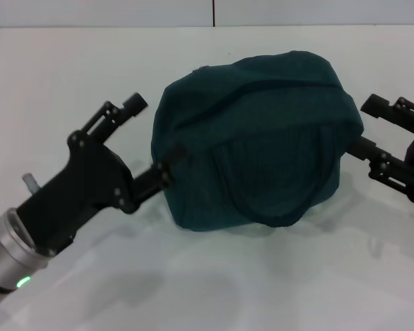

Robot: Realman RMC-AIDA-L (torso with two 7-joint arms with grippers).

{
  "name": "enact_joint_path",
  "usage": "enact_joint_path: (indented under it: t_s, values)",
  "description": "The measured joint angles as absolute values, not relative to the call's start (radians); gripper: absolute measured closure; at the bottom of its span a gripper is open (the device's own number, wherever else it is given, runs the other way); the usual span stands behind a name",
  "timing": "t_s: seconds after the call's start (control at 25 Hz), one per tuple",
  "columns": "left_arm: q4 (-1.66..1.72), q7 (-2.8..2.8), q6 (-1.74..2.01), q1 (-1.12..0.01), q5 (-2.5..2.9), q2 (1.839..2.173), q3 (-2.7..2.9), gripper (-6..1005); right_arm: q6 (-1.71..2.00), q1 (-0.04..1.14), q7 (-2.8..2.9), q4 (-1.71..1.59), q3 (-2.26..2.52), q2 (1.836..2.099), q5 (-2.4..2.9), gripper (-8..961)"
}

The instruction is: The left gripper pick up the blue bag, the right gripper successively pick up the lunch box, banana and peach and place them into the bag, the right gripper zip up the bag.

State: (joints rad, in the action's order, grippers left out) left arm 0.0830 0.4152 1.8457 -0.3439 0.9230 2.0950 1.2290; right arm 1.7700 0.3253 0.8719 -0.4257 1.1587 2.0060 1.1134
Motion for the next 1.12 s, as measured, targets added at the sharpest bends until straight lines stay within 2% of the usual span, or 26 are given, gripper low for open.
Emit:
enact_joint_path:
  t_s: [1.12]
  values:
    - [0.077,0.375,1.853,-0.351,0.968,2.096,1.245,195,1.858,0.351,0.764,-0.339,1.169,2.013,1.102,321]
